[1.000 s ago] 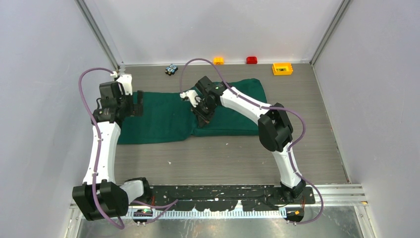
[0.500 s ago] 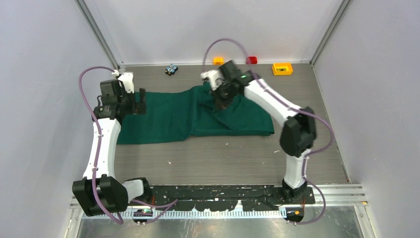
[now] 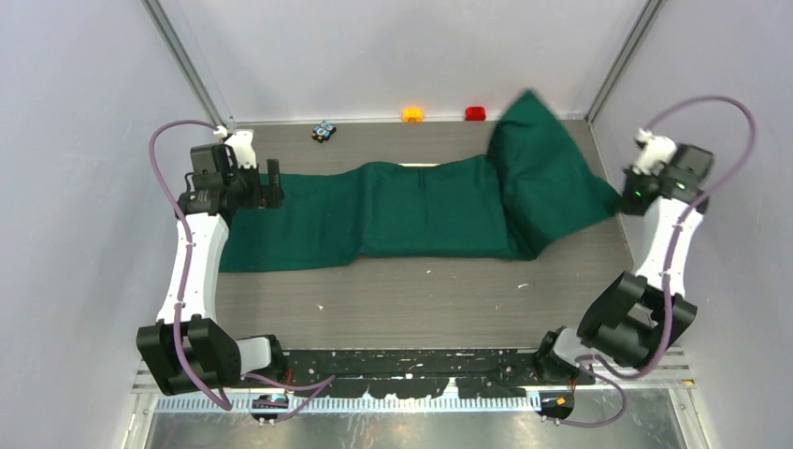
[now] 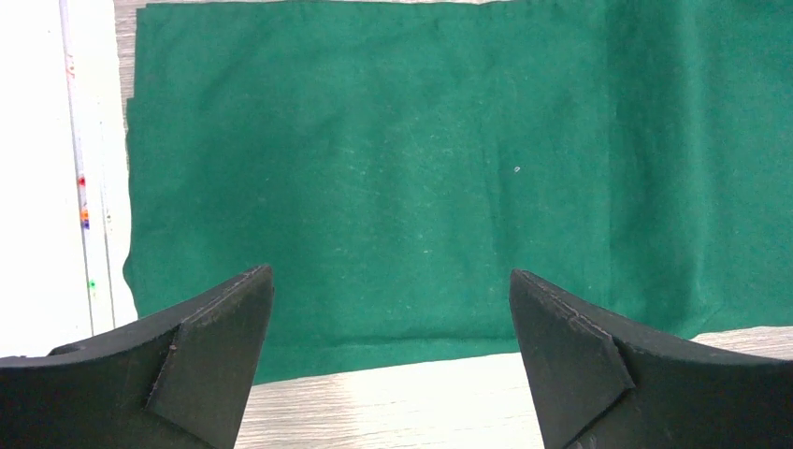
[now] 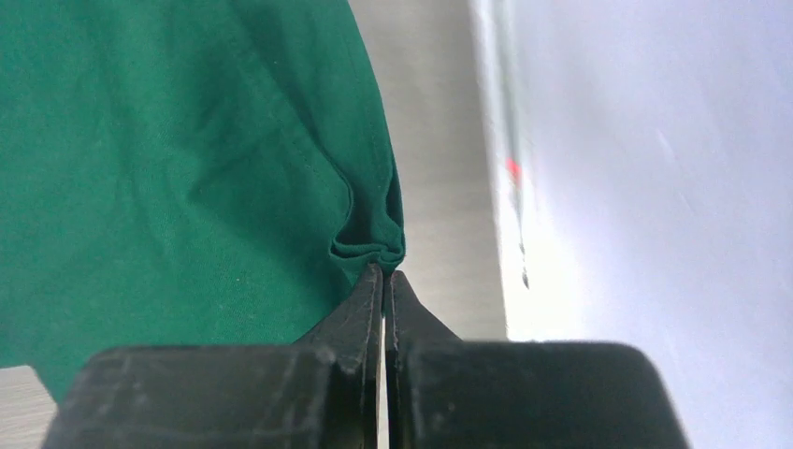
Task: Open and lay out the surgical kit
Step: Open the surgical kit at the center of the board.
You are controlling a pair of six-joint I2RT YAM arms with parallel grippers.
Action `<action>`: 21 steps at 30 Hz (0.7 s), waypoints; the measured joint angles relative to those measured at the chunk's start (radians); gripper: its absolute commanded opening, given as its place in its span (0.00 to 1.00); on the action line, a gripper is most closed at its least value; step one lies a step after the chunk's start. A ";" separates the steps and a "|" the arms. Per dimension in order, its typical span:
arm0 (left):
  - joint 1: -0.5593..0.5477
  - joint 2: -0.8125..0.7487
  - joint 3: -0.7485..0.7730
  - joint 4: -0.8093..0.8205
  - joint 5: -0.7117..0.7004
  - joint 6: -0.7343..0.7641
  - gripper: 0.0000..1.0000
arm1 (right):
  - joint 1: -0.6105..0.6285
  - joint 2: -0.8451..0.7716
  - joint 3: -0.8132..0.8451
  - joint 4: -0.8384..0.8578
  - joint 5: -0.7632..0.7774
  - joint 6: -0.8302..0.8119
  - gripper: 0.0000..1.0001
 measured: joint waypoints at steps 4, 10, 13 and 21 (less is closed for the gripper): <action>0.000 0.000 0.000 0.001 0.011 -0.002 1.00 | -0.270 0.105 -0.076 0.045 0.014 -0.067 0.60; -0.001 0.005 0.000 0.006 0.014 0.003 1.00 | -0.392 0.222 -0.106 0.098 0.033 -0.146 0.81; -0.001 0.029 0.000 0.020 0.014 0.006 1.00 | -0.378 0.219 -0.113 0.094 0.001 -0.147 0.81; -0.012 0.148 0.000 0.072 0.075 0.003 1.00 | -0.195 0.187 -0.113 0.103 -0.061 -0.095 0.81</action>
